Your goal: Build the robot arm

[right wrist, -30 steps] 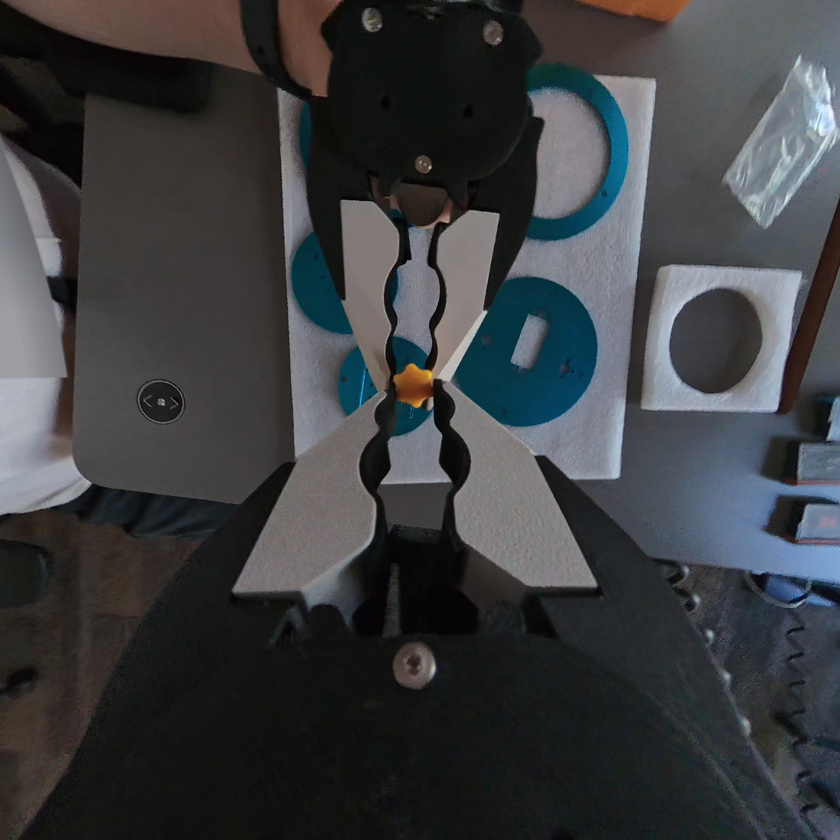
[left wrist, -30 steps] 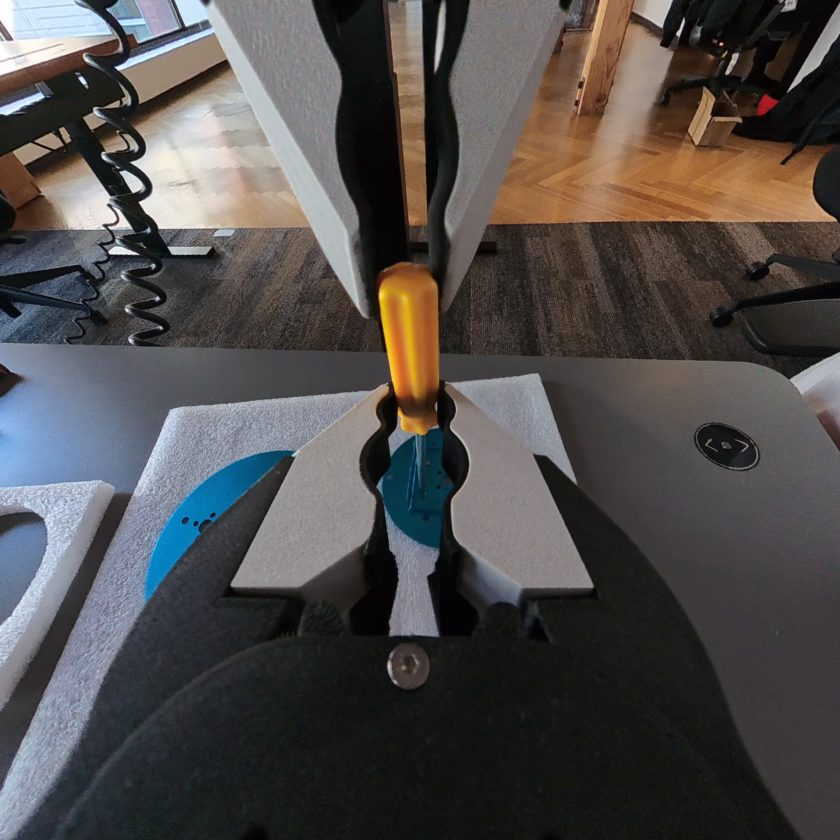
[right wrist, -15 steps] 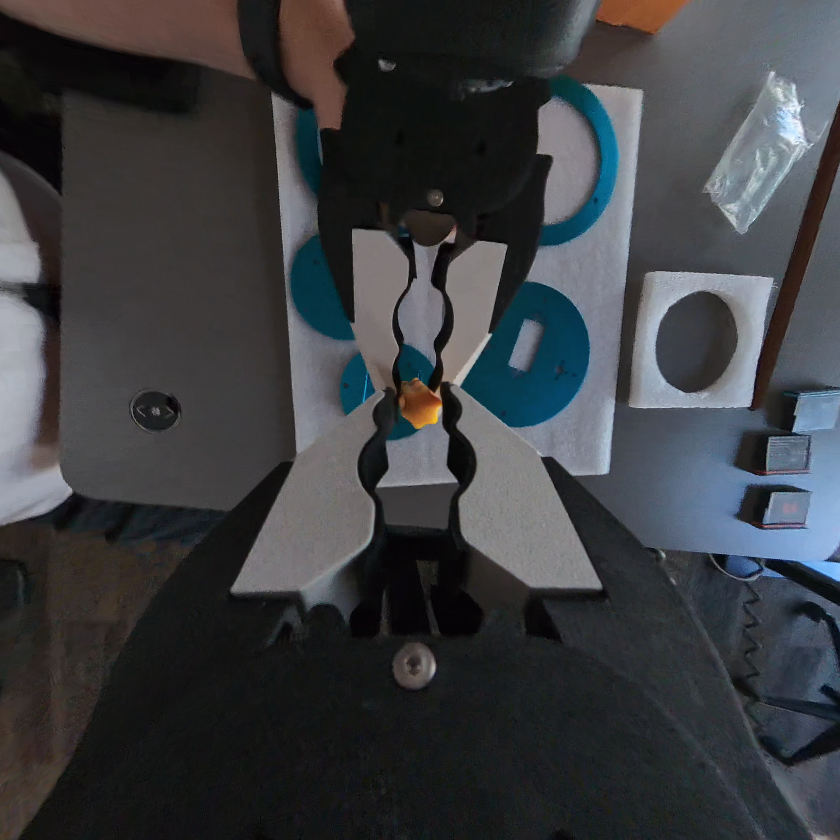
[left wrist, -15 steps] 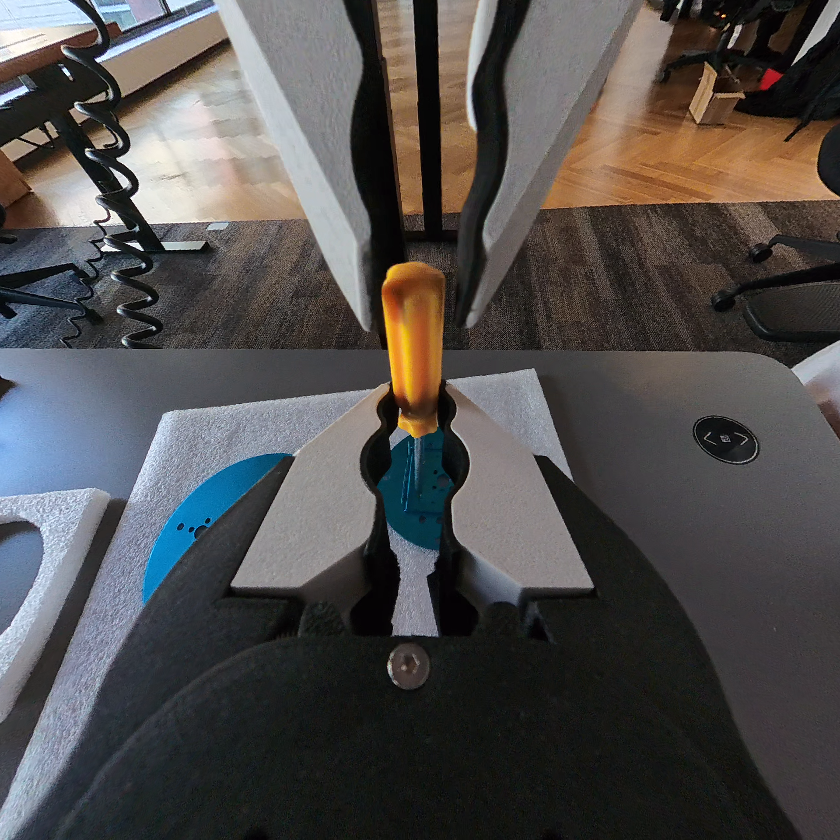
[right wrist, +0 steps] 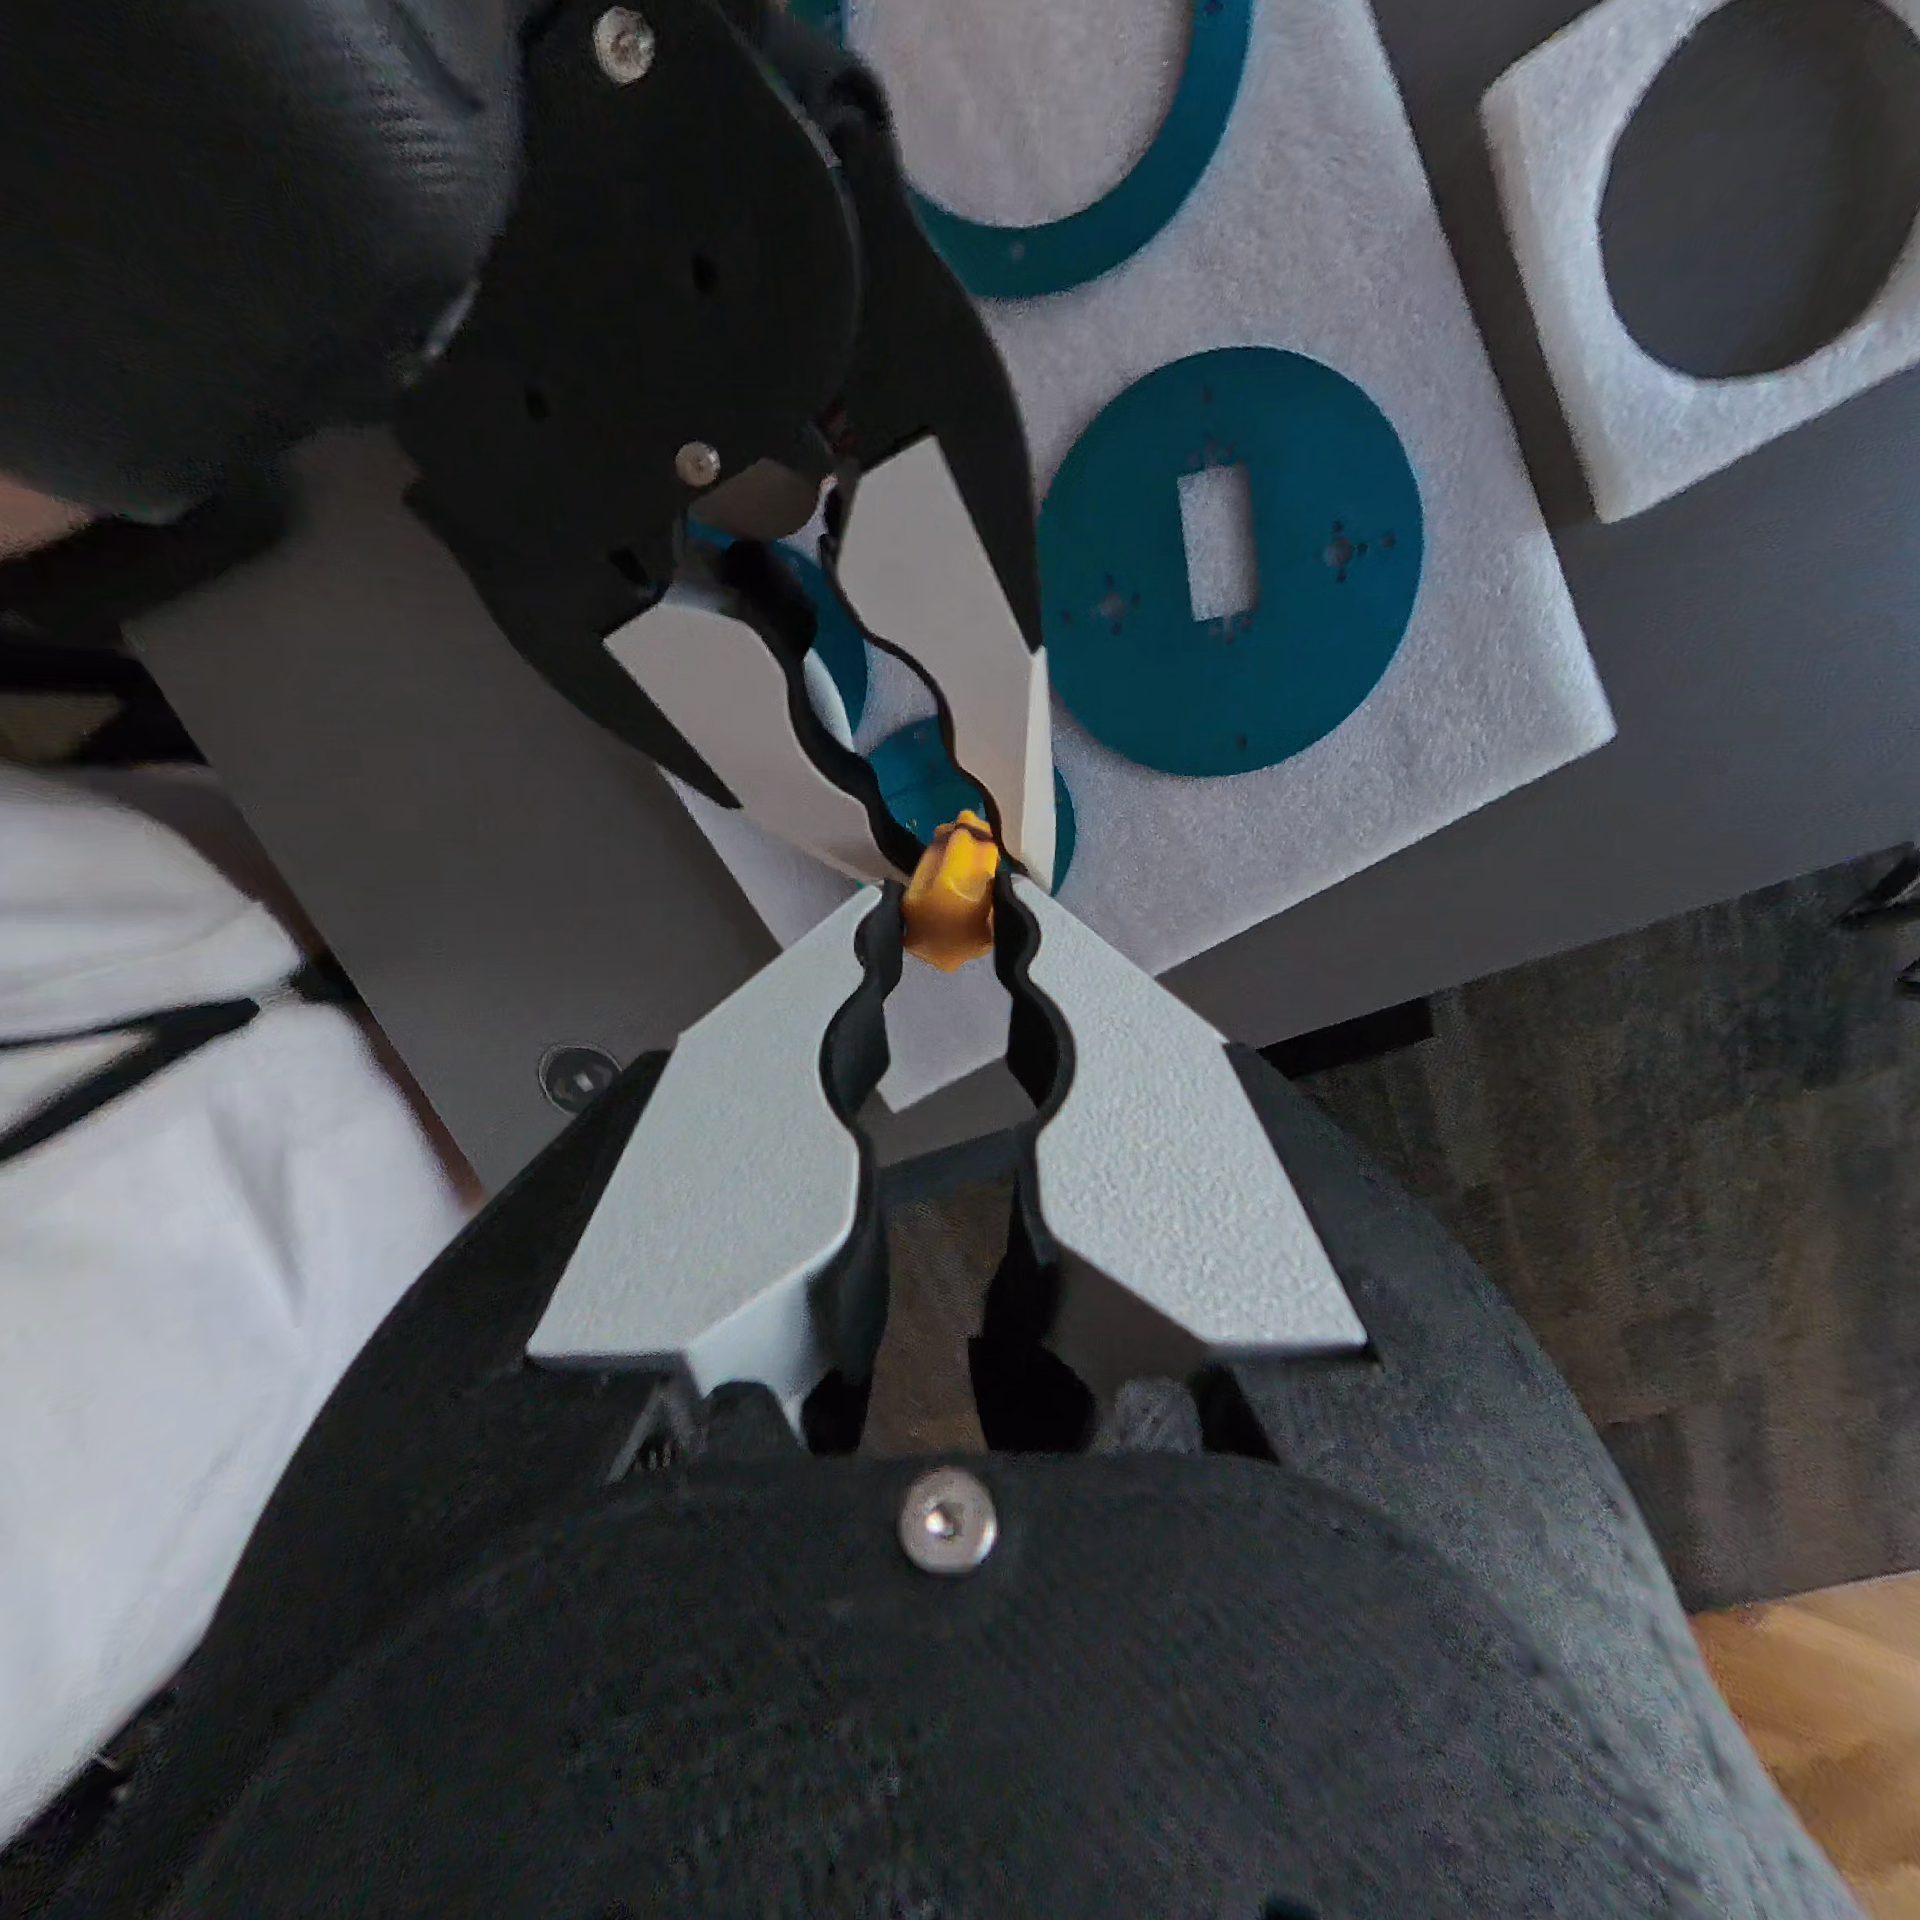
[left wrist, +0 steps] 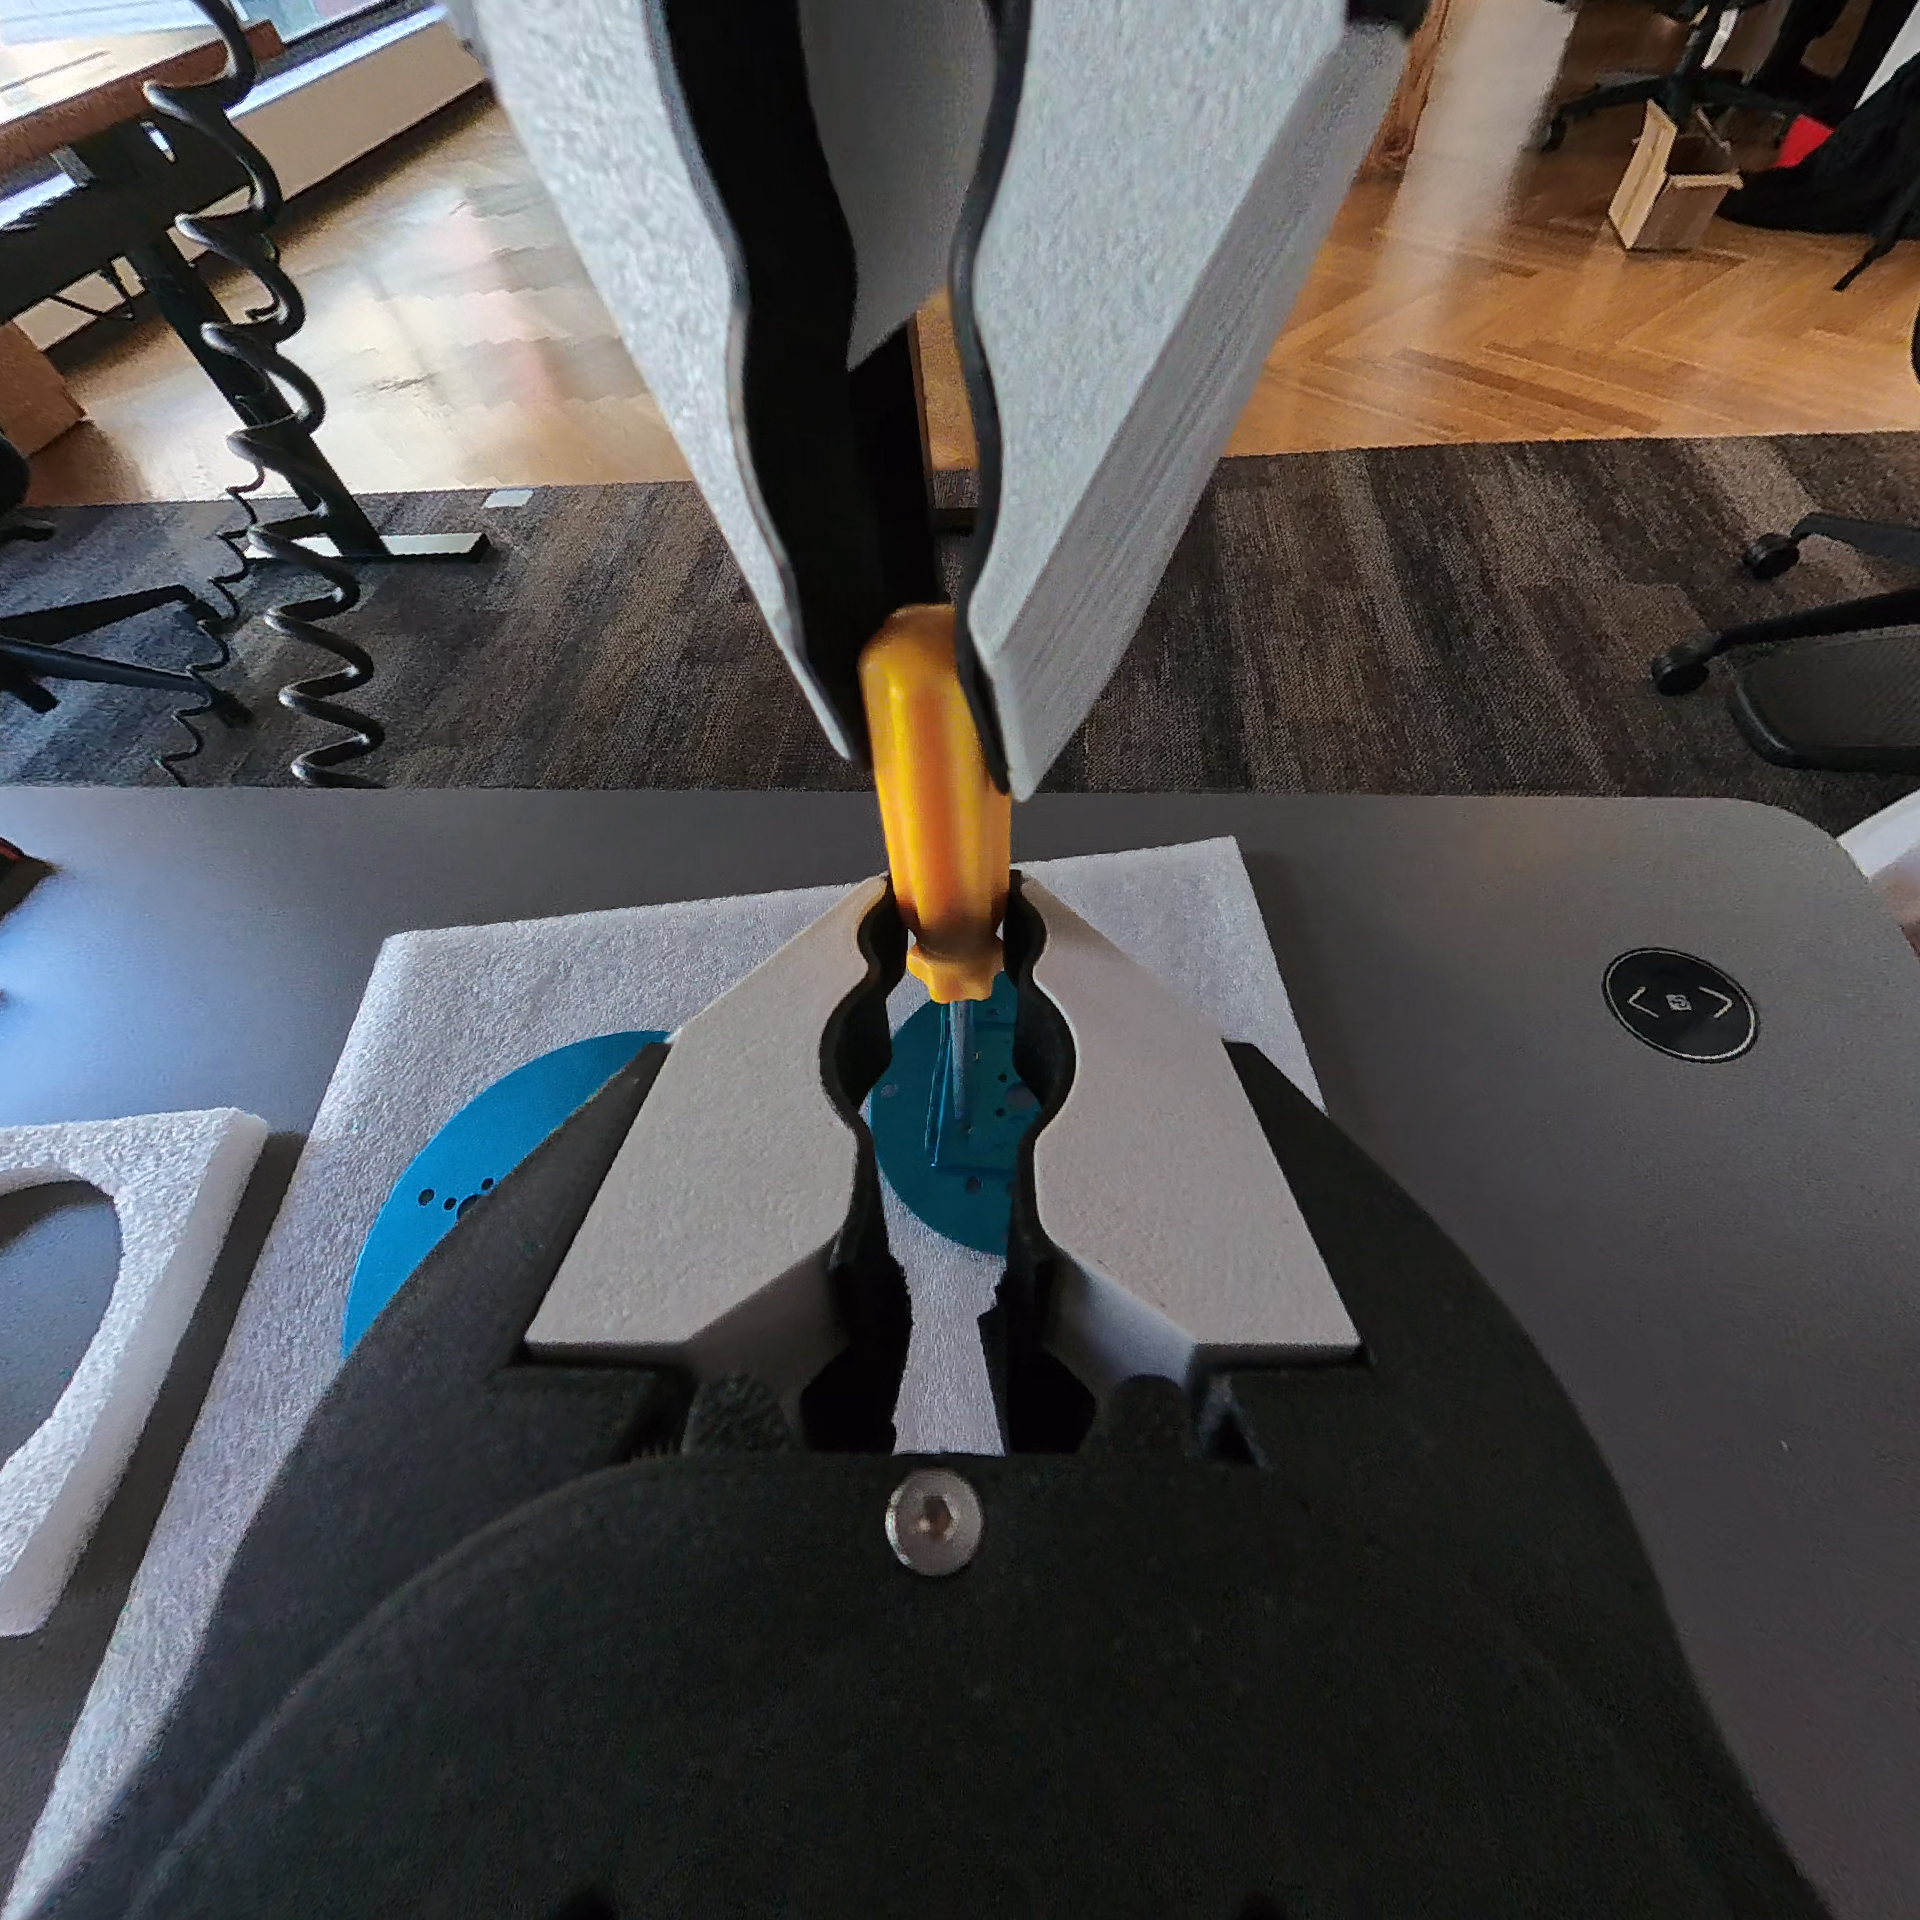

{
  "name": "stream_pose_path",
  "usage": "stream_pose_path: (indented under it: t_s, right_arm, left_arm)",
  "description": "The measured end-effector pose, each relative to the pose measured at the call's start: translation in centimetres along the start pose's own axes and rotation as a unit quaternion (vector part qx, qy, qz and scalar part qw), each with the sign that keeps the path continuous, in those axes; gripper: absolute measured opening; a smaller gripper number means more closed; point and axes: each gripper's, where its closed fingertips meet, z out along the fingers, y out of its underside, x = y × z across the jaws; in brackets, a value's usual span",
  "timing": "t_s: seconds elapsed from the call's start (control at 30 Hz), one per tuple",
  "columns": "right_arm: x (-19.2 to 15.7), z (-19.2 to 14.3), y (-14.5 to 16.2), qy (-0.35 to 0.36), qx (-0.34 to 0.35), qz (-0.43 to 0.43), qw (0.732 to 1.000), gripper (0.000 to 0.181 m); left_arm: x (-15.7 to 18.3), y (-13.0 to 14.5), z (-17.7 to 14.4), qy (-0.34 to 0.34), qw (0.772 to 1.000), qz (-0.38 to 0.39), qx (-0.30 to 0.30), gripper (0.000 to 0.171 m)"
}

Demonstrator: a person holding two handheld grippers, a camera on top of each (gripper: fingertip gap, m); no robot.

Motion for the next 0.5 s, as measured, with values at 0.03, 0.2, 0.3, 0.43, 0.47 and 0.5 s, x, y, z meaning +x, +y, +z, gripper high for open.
stream_pose_path:
  t_s: [0.03, 0.2, 0.3, 0.43, 0.47, 0.5]
  right_arm:
    - [-0.07, -0.02, 0.08, -0.003, -0.014, -0.062, 0.998, 0.017]
    - [-0.11, 0.18, 0.57, 0.014, -0.063, -0.311, 0.948, 0.017]
    - [0.08, 0.30, 0.48, 0.004, -0.082, -0.290, 0.953, 0.017]
    - [0.42, 0.46, 0.15, 0.001, -0.067, -0.040, 0.997, 0.016]
    - [0.46, 0.53, 0.02, 0.002, -0.046, 0.014, 0.999, 0.017]
    - [0.41, 0.56, 0.09, 0.000, -0.034, 0.049, 0.998, 0.016]
  left_arm:
    - [0.03, -0.01, 0.04, -0.001, 1.000, 0.004, -0.001, 0.016]
    - [0.19, 0.02, -0.04, 0.003, 1.000, 0.004, 0.000, 0.016]
    - [0.01, 0.08, -0.15, 0.000, 1.000, -0.001, 0.000, 0.016]
    - [-0.63, 0.29, -0.47, -0.012, 1.000, -0.010, -0.004, 0.017]
    - [-0.75, 0.33, -0.50, -0.014, 1.000, -0.013, -0.004, 0.017]
    - [-0.71, 0.31, -0.44, -0.012, 1.000, -0.013, -0.004, 0.016]
